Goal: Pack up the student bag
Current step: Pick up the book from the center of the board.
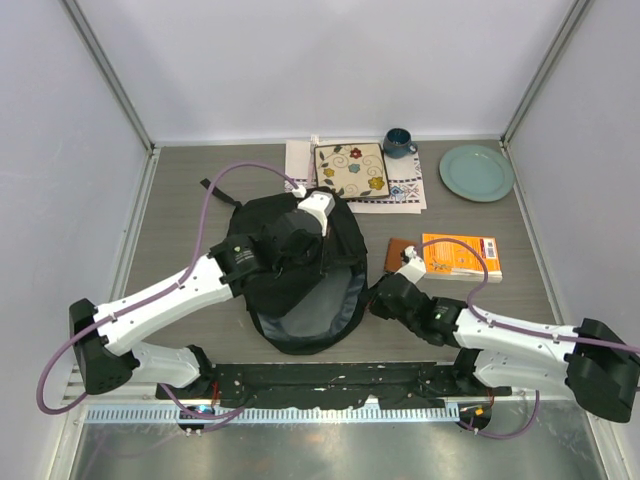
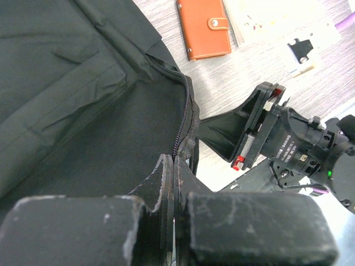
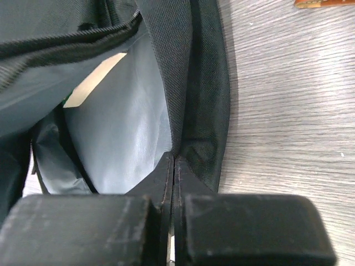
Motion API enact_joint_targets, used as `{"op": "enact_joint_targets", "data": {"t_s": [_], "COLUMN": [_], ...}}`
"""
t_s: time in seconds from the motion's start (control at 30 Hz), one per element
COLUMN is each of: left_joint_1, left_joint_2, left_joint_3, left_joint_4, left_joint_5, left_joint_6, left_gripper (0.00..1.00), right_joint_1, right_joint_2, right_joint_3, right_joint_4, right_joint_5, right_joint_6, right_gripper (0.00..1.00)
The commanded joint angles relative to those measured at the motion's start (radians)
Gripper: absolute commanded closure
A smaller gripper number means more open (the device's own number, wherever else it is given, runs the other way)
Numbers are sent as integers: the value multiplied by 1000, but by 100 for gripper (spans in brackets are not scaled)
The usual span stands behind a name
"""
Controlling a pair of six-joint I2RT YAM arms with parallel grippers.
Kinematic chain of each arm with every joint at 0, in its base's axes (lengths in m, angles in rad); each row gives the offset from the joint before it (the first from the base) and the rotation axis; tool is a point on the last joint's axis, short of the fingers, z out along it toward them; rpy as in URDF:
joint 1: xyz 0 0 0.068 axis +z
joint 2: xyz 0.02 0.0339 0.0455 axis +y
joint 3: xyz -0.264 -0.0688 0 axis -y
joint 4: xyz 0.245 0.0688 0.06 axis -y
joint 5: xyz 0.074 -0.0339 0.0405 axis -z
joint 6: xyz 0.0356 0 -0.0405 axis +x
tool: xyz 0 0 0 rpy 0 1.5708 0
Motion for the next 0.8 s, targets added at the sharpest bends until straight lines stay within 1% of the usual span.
{"op": "enact_joint_targets", "data": {"t_s": [0.0, 0.2, 0.27, 0.3, 0.33, 0.37, 0.4, 0.43, 0.47, 0.5, 0.53, 0.57, 0.6, 0.67, 0.7, 0.77], "left_joint_1": [6, 6, 7, 6, 6, 4, 6, 6, 4, 4, 4, 4, 4, 6, 4, 4], "left_joint_2": [-23, -8, 0, 8, 12, 14, 9, 0, -9, -24, -53, -70, -84, -124, -133, -150], "left_joint_3": [-32, -110, -143, -152, -164, -170, -175, -184, -189, -195, -198, -196, -198, -199, -202, -204], "left_joint_4": [66, 128, 157, 165, 171, 171, 168, 159, 153, 149, 142, 137, 130, 126, 125, 123], "left_joint_5": [33, 97, 157, 184, 238, 264, 281, 298, 303, 306, 312, 314, 310, 295, 286, 269], "left_joint_6": [-23, -48, -56, -62, -63, -63, -62, -63, -63, -63, -60, -60, -59, -60, -62, -57], "left_gripper": [100, 100, 100, 100, 91, 82, 67, 61, 54, 38, 33, 29, 22, 16, 11, 5], "right_joint_1": [-6, -6, -4, -6, -6, -6, -7, -7, -6, -7, -6, -7, -6, -6, -7, -7], "right_joint_2": [-76, -191, -202, -208, -206, -209, -214, -220, -228, -254, -268, -289, -308, -372, -393, -456], "right_joint_3": [-3, -13, -13, -13, -11, -7, 7, 18, 30, 53, 66, 76, 95, 107, 119, 132], "right_joint_4": [-45, -135, -149, -154, -164, -175, -189, -238, -265, -293, -352, -382, -432, -482, -531, -575], "right_joint_5": [24, 34, 28, 23, 18, 18, 21, 43, 55, 75, 118, 145, 167, 245, 273, 351], "right_joint_6": [8, 32, 32, 29, 28, 22, 19, 19, 17, 14, 14, 16, 19, 29, 39, 55], "right_gripper": [100, 100, 100, 98, 94, 81, 75, 71, 63, 59, 55, 48, 45, 39, 39, 31]}}
